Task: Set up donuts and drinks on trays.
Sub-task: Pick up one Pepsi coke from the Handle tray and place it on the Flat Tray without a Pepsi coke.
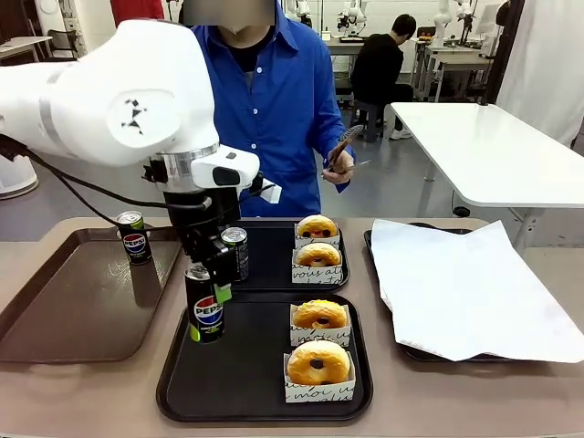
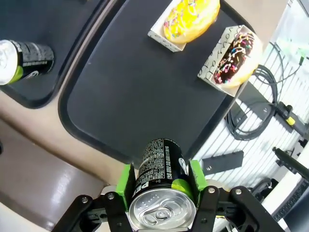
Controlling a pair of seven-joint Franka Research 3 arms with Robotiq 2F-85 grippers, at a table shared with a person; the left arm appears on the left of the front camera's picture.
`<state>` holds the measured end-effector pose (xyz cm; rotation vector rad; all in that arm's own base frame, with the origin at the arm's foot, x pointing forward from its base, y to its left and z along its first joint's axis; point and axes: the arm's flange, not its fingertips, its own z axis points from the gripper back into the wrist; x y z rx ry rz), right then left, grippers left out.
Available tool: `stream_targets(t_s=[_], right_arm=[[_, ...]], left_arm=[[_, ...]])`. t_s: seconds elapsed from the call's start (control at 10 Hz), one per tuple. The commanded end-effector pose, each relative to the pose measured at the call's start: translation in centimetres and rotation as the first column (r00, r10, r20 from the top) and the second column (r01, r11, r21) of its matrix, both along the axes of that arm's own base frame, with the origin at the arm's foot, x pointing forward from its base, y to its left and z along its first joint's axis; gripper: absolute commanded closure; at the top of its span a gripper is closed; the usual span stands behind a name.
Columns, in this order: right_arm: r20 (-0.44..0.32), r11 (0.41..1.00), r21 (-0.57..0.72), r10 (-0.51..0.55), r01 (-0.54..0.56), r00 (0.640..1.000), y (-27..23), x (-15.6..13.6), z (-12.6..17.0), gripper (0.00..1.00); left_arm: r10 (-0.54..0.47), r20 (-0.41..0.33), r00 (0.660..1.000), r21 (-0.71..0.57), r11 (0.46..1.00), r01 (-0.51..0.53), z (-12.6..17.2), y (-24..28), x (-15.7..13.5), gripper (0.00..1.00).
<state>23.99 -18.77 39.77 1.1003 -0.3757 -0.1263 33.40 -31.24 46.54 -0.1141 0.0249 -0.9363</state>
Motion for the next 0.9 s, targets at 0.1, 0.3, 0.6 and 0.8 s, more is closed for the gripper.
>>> stream_targets(t_s=[0.1,0.3,0.6,0.8], right_arm=[[0.021,1.0,0.018,0.002,-0.002,1.0,-0.1,0.1,0.0,0.0],[0.021,1.0,0.018,0.002,-0.002,1.0,-0.1,0.1,0.0,0.0],[0.021,1.0,0.018,0.002,-0.002,1.0,-0.1,0.1,0.0,0.0],[0.021,1.0,0.018,0.002,-0.002,1.0,-0.1,0.1,0.0,0.0]], left_arm=[[-0.024,0.107,0.994,0.005,1.0,0.024,-2.4,-0.4,-2.0,0.43],[-0.038,0.114,0.993,-0.007,0.999,0.039,-3.5,-0.5,-1.4,0.43],[-0.035,0.156,0.987,-0.017,0.999,0.038,-5.2,-0.2,-1.2,0.43],[-0.043,0.166,0.985,0.004,0.999,0.043,-6.0,-0.2,-0.7,0.43]])
